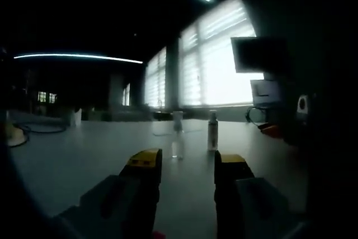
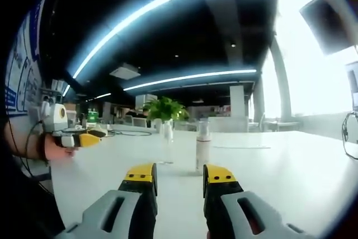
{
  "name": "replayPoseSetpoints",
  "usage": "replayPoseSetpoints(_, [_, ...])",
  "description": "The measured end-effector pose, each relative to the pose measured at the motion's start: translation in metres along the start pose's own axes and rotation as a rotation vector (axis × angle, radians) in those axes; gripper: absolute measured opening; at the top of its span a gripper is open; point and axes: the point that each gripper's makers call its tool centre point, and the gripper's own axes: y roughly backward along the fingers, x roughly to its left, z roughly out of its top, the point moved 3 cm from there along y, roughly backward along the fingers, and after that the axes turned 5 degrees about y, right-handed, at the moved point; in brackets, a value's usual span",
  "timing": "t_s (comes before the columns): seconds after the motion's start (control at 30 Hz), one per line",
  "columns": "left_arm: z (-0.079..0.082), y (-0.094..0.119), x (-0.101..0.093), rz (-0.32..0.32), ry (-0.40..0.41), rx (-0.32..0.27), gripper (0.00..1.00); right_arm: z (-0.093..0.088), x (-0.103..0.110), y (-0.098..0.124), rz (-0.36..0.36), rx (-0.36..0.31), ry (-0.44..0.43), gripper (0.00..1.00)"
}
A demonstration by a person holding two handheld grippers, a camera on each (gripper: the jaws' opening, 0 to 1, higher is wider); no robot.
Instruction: Clamp pump bottle remove cover press pump head put on cover
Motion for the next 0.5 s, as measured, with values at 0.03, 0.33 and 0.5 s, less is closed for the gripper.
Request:
replayPoseSetpoints(0.03, [-0.0001, -0.0002, 0.0013, 0.002, 0.003, 0.000, 0.28, 0.0004, 0.0000, 0.0000, 0.000, -0.001, 0.002, 0.27])
replayPoseSetpoints(0.33, [-0.0016, -0.0004, 0.0025, 0.006, 0.004, 0.008, 0.28, -0.0016, -0.0015, -0.0001, -0.007, 0.006, -0.002, 0.27])
replayPoseSetpoints(0.5, [-0.0012, -0.0003, 0.0060, 0.012, 0.006, 0.003, 0.28, -0.0018, -0.0021, 0.0000, -0.007, 0.004, -0.001, 0.27])
